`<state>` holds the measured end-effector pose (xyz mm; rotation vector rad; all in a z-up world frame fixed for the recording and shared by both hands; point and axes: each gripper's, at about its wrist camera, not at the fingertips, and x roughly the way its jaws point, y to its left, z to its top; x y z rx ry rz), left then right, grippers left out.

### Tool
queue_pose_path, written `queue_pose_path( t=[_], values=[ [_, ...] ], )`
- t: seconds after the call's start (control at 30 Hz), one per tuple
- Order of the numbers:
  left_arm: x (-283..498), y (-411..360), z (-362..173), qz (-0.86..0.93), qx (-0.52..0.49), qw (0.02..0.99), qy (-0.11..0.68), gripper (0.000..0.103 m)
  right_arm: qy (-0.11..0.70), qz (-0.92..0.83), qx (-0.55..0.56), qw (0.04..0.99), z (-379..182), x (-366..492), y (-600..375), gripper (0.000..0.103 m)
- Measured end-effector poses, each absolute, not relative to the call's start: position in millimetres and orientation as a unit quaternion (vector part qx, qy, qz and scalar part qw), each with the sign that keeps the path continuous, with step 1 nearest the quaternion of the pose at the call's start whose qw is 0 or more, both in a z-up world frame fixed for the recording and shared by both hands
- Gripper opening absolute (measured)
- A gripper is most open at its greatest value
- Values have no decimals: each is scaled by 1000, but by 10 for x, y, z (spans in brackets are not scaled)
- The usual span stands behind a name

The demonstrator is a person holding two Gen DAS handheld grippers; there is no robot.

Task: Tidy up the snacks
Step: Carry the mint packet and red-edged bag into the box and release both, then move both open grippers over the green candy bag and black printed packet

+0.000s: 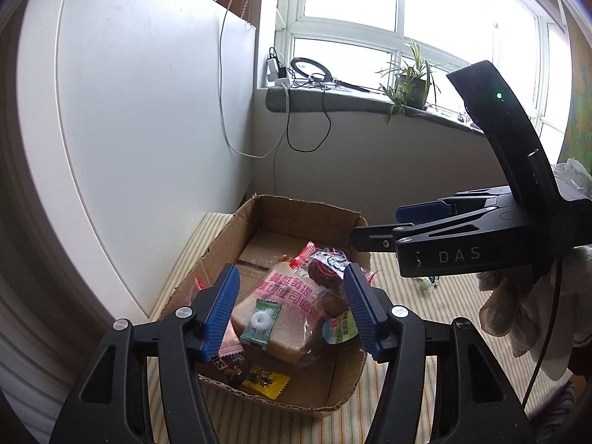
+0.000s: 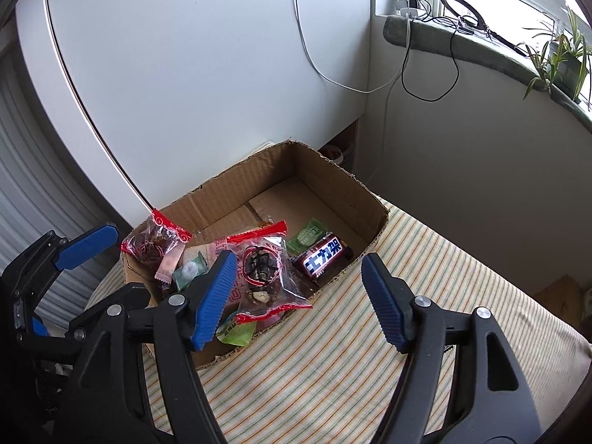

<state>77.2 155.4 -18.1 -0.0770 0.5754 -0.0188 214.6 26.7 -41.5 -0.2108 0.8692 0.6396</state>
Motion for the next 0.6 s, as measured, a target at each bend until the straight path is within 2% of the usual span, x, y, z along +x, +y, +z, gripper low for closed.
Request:
queue_pose_path(
  t=[0.33, 0.6],
  values=[
    [785, 1290, -131, -41, -40, 957, 286, 58, 409, 276, -80, 866, -378, 2163, -476, 73],
    [900, 844, -160, -90, -35, 950, 296, 58, 435, 230, -49, 869, -587, 2300, -1246, 72]
  ],
)
